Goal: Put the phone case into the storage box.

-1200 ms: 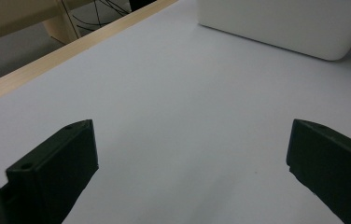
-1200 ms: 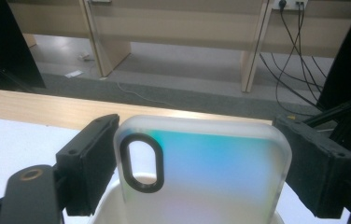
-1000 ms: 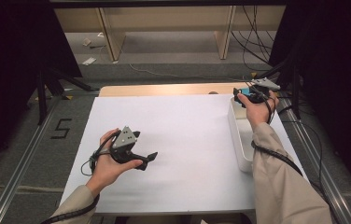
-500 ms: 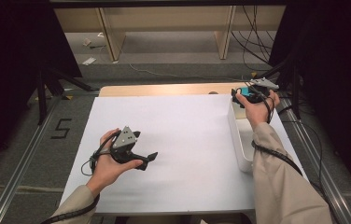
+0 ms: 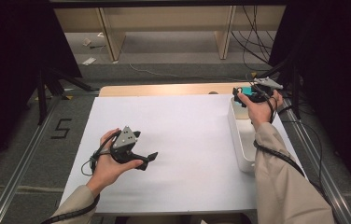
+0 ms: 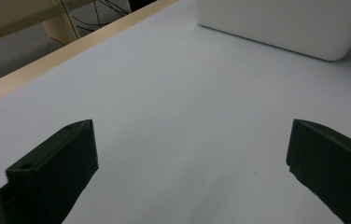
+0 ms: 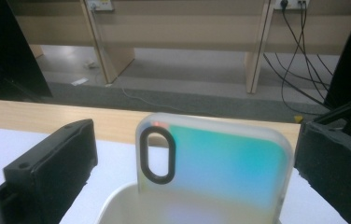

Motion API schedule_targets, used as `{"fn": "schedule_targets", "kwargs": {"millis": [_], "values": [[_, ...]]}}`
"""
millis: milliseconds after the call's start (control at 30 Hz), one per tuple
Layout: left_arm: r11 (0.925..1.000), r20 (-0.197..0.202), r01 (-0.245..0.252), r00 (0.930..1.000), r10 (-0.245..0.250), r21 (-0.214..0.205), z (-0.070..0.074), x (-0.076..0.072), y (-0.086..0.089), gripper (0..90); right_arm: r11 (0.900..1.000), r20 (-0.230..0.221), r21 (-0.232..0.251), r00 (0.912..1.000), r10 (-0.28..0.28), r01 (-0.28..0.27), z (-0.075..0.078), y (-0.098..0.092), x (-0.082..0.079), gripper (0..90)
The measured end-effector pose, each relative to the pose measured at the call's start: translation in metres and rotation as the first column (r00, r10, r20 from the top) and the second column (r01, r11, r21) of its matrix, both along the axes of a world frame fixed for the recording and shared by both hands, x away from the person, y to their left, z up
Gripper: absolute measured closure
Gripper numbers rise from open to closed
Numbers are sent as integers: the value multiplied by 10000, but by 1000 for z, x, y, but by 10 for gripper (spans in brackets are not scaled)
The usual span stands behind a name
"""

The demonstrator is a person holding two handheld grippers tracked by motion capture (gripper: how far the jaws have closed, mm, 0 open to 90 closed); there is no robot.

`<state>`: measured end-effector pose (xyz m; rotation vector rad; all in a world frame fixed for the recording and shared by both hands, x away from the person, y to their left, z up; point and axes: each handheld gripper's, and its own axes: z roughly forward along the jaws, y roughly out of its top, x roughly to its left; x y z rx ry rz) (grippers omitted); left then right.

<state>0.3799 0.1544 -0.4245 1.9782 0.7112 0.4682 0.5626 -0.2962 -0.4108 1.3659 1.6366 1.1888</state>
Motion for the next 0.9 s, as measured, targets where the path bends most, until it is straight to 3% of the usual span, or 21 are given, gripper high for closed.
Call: {"fn": "schedule_targets", "kwargs": {"millis": [267,433,900], "values": [[10000,-9,-24,10000,24,4,0,0,1,13,9998,134,32,9997,197,-197,6,0,-10,5],[10000,1,-38,10000,38,-8,0,0,1,13,9981,103,366,9987,498,-502,7,0,-17,12],[10000,-22,-83,10000,83,11,0,0,1,13,9936,373,26,9929,1130,-1131,14,-1,-44,26]]}}
